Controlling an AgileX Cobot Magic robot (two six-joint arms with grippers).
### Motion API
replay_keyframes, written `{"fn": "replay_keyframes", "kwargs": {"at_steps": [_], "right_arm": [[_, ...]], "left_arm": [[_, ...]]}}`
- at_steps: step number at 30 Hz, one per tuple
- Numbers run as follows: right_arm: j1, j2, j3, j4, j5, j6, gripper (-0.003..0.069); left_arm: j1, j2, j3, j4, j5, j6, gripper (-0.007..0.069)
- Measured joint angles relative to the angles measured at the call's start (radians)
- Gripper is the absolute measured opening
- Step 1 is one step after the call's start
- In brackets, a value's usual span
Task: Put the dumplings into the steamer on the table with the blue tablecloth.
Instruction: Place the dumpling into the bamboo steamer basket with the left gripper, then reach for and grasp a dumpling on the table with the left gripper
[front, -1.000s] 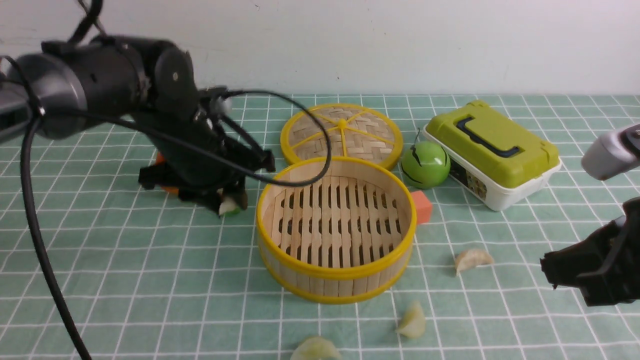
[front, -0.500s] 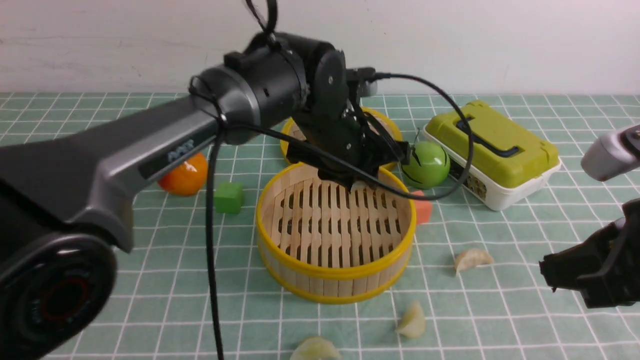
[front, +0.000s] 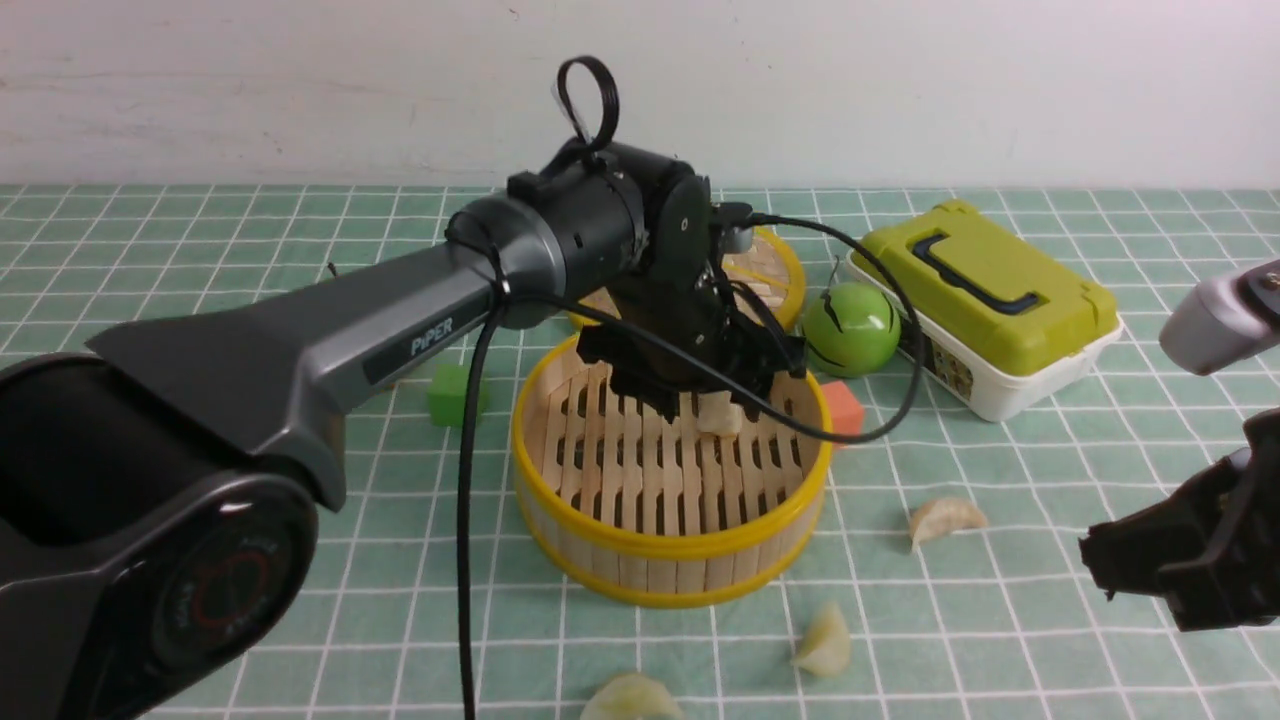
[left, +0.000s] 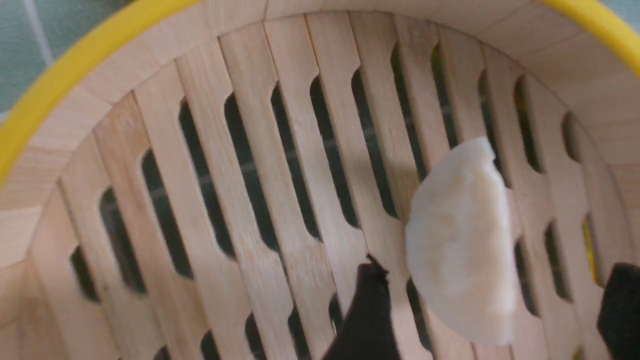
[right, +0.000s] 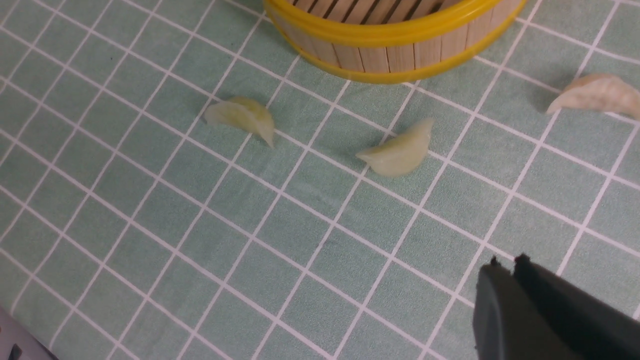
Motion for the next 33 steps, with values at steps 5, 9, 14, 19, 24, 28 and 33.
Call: {"fn": "replay_keyframes", "kwargs": {"at_steps": [5,9,14,19,24,28,33], "right_arm": [[0.0,0.0,0.0,0.003,-0.008,0.0,0.0041],[0.0,-0.007,0.0,0.003,-0.007,0.0,0.0042],[0.0,-0.102,-0.001,-0.014,0.023,0.0,0.0042],[0.0,-0.237,-0.006,-0.074,0.034,0.046,0.0042],[0.0,-0.338,-0.007,-0.15,0.045,0.107,0.0046],[0.0,-0.382,-0.007,-0.206,0.048,0.157,0.0052],[0.0,-0.383,-0.007,-0.218,0.043,0.167,0.0057]], "left_arm": [[0.0,-0.132,-0.08,-0.001,0.164,0.077,0.0636],[0.0,-0.257,-0.088,-0.005,0.284,0.191,0.0603],[0.001,-0.416,0.057,-0.108,0.32,0.48,0.0527],[0.001,-0.508,0.309,-0.244,0.322,0.739,0.0497],[0.001,-0.518,0.548,-0.292,0.271,0.925,0.0496],[0.001,-0.496,0.694,-0.292,0.139,1.042,0.0496],[0.001,-0.425,0.725,-0.3,0.079,1.089,0.0492]]}}
